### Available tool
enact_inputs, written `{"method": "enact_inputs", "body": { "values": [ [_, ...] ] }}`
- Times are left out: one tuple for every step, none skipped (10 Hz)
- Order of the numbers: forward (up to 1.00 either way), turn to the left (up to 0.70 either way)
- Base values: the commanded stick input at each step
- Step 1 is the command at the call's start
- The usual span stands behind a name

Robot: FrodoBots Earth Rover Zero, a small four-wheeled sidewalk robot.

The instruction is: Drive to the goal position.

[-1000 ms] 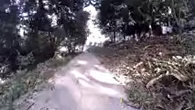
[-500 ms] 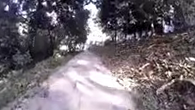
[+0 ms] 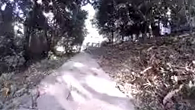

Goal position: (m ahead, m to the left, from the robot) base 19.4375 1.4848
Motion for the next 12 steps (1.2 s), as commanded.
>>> {"method": "enact_inputs", "body": {
  "values": [
    [0.50,0.00],
    [0.50,0.00],
    [0.50,0.00],
    [0.50,0.00],
    [0.50,0.00],
    [0.50,0.00],
    [0.50,0.00],
    [0.50,0.00],
    [0.50,0.00],
    [0.50,0.00],
    [0.50,0.00],
    [0.50,0.00]
  ]
}}
